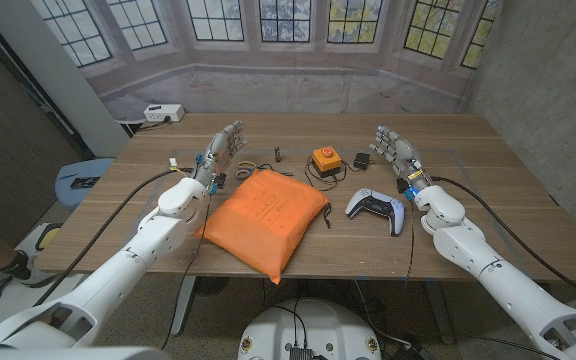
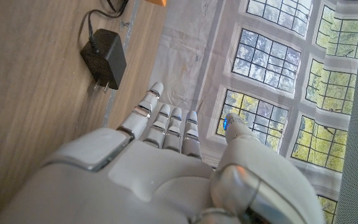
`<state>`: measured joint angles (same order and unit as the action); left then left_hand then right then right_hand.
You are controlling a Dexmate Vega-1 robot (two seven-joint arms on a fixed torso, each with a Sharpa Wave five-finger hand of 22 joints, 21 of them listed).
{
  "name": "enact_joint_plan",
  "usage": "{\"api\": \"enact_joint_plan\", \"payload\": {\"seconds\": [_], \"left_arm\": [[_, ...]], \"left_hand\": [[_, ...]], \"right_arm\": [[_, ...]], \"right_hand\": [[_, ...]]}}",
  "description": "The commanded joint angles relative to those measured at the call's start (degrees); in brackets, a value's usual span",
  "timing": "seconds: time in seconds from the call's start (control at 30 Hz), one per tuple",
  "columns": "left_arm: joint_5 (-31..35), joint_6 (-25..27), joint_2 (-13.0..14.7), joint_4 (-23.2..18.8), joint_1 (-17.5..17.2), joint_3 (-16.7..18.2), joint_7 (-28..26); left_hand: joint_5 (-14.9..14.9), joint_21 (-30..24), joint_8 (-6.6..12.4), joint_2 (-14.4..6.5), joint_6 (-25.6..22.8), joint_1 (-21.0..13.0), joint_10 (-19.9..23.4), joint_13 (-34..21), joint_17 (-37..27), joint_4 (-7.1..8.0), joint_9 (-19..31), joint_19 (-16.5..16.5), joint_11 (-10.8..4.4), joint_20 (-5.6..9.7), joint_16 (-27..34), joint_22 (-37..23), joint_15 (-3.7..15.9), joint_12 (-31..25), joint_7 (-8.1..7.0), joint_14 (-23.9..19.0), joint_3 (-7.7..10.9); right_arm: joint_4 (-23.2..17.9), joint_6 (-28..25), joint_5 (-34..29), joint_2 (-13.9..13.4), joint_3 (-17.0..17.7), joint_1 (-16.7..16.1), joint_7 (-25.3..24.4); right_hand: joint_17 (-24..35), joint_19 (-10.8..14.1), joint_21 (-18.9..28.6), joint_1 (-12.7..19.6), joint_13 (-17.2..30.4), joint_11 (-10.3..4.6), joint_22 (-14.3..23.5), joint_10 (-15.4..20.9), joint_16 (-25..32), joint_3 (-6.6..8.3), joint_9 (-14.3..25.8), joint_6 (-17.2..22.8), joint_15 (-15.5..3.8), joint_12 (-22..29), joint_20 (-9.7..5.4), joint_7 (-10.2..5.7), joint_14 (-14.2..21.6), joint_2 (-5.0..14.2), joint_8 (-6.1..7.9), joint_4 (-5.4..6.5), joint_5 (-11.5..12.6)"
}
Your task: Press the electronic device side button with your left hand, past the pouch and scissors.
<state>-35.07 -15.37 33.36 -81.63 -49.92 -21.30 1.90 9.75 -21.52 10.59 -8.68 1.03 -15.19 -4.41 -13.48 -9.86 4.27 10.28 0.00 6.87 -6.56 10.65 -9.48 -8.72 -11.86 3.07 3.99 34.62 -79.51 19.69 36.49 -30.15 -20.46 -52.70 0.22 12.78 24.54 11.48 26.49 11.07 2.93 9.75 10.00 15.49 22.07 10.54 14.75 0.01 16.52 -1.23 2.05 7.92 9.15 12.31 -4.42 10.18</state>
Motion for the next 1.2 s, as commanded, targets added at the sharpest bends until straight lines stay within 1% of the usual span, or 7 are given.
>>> {"api": "enact_joint_plan", "payload": {"seconds": [0.03, 0.1, 0.47, 0.77, 0.97, 1.2], "left_arm": [[4.1, 1.1, 2.8, -3.2, -0.1, -0.6, -1.6], [5.5, 1.2, 3.4, -3.5, 0.4, -1.0, -1.4], [10.3, 0.9, 3.6, -3.1, 3.6, -2.8, -1.5], [13.8, 2.4, 4.3, -2.9, 5.9, -4.3, -1.6], [19.1, 4.3, 6.2, -5.0, 7.3, -5.9, -2.4], [22.2, 5.9, 7.5, -7.4, 7.7, -6.5, -2.8]], "left_hand": [[0.4, 0.3, 0.25, 0.1, -0.2, -0.8, 0.4, 0.0, 0.0, -0.53, 0.1, 0.2, 0.41, -0.27, 0.1, -0.2, -0.21, -0.4, 0.35, -0.2, 0.11], [0.4, 0.4, 0.24, 0.1, -0.2, -0.9, 0.4, 0.1, 0.0, -0.64, 0.1, 0.3, 0.35, -0.31, 0.1, -0.2, -0.18, -0.4, 0.35, -0.3, 0.14], [0.4, 0.6, 0.31, 0.1, -0.6, -1.1, 0.7, 0.4, 0.1, -1.11, 0.1, 0.8, 0.25, -0.36, 0.0, -0.2, -0.14, -0.5, 0.29, -0.6, 0.29], [0.4, 0.8, 0.33, 0.1, -0.8, -1.3, 1.0, 0.6, 0.1, -1.47, 0.1, 0.9, 0.3, -0.41, 0.0, -0.2, -0.06, -0.5, 0.27, -0.9, 0.41], [0.5, 1.0, 0.31, 0.0, -0.8, -1.5, 1.1, 0.7, 0.1, -1.78, 0.1, 1.2, 0.23, -0.38, 0.0, -0.3, -0.03, -0.6, 0.27, -1.0, 0.53], [0.5, 1.1, 0.39, 0.0, -1.2, -1.7, 1.3, 0.8, 0.1, -2.14, 0.1, 1.4, 0.15, -0.36, 0.0, -0.3, 0.01, -0.6, 0.05, -1.1, 0.63]], "right_arm": [[0.8, 1.2, -0.3, 0.7, 0.0, 0.1, 0.0], [0.9, 1.3, -0.3, 0.6, 0.1, 0.2, 0.0], [2.2, 2.0, -0.4, 0.7, 0.4, 0.9, 0.2], [3.7, 2.2, -0.6, 1.2, 0.1, 2.1, 0.8], [4.7, 2.2, -0.8, 1.2, -0.3, 3.2, 1.8], [5.2, 2.1, -0.9, 0.7, -0.4, 3.9, 2.8]], "right_hand": [[0.1, 0.3, 0.0, 0.7, 0.2, -0.45, 0.1, 0.5, 0.0, 0.08, 0.3, 0.4, -0.3, -0.2, -0.07, -0.43, 0.1, 0.06, -0.19, -0.65, 0.3], [0.1, 0.3, 0.0, 0.8, 0.2, -0.44, 0.1, 0.4, -0.1, 0.1, 0.3, 0.3, -0.42, -0.3, -0.06, -0.46, 0.1, 0.05, -0.23, -0.77, 0.3], [-0.1, 0.2, -0.1, 1.2, 0.2, -0.51, 0.1, 0.4, -0.2, 0.2, 0.3, 0.3, -0.42, -0.6, -0.1, -0.47, 0.1, -0.05, -0.37, -1.34, 0.4], [-0.2, 0.1, -0.1, 1.4, 0.2, -0.7, 0.1, 0.3, -0.3, 0.21, 0.3, 0.3, -0.46, -0.9, -0.13, -0.58, 0.1, -0.05, -0.46, -1.6, 0.4], [-0.2, 0.1, -0.2, 1.4, 0.2, -0.55, 0.1, 0.4, -0.4, 0.18, 0.3, 0.2, -0.44, -1.0, -0.16, -0.55, 0.0, -0.06, -0.51, -1.71, 0.4], [-0.3, 0.1, -0.2, 1.5, 0.2, -0.52, 0.1, 0.3, -0.4, 0.15, 0.3, 0.1, -0.37, -1.3, -0.12, -0.54, 0.1, -0.07, -0.6, -1.88, 0.4]]}}
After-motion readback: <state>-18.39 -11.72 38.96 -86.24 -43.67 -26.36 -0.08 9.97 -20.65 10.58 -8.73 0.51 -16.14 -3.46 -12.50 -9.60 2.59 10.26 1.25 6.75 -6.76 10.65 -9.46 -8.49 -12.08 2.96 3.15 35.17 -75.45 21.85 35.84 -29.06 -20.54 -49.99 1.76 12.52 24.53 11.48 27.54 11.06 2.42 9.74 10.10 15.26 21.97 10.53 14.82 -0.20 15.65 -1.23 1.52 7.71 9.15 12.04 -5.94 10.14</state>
